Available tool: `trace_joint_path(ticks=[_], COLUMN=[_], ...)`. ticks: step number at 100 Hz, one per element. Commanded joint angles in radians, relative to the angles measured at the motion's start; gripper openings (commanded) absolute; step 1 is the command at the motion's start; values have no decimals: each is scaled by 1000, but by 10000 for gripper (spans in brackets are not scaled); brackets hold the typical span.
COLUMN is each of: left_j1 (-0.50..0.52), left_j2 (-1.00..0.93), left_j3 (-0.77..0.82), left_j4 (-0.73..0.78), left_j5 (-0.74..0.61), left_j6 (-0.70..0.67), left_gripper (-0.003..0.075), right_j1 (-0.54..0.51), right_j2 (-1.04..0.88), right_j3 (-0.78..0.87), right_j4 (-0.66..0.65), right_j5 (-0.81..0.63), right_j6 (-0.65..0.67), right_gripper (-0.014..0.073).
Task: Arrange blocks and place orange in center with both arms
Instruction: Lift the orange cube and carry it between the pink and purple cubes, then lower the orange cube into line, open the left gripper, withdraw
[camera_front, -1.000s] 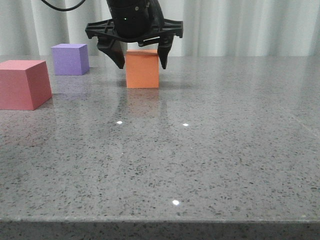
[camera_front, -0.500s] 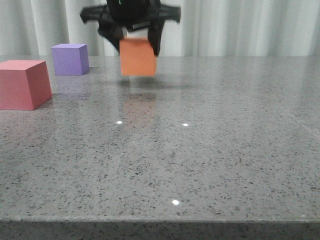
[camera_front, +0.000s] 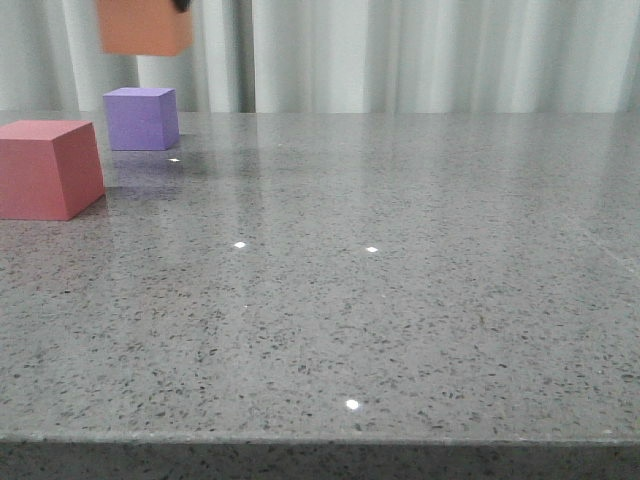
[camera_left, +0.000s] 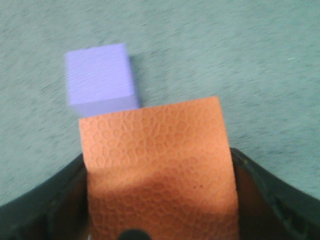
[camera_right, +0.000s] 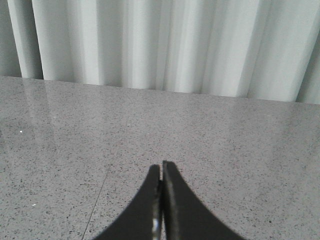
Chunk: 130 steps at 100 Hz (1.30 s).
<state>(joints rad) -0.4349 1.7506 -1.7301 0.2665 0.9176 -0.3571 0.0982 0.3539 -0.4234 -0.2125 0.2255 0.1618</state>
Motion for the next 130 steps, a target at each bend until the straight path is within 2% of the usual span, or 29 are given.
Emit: trace_joint_path(ticks=[1,25,111,121,130], left_j1=[46,157,180,180,180], left_j2=[-87,-87,90,90,90], left_j3=[39,125,138,138,138], left_j4=[0,-193,-220,-220,-220], left_j5=[-96,-188,-224,-228,-227], left_j6=[5,174,215,215,215], left_gripper=[380,380,382,433,545], right_j1=[-5,-5,-5,-5,-5], right_j2=[5,5,5,5,5], right_j3=[-27,-27,-27,-27,-27], right_j4=[-17,-17,-17,-17,-17], right_j5=[-80,-80,-80,-80,-80], right_j6=[-7,-7,-7,-7,-7], right_gripper=[-67,-67,-67,-67,-67])
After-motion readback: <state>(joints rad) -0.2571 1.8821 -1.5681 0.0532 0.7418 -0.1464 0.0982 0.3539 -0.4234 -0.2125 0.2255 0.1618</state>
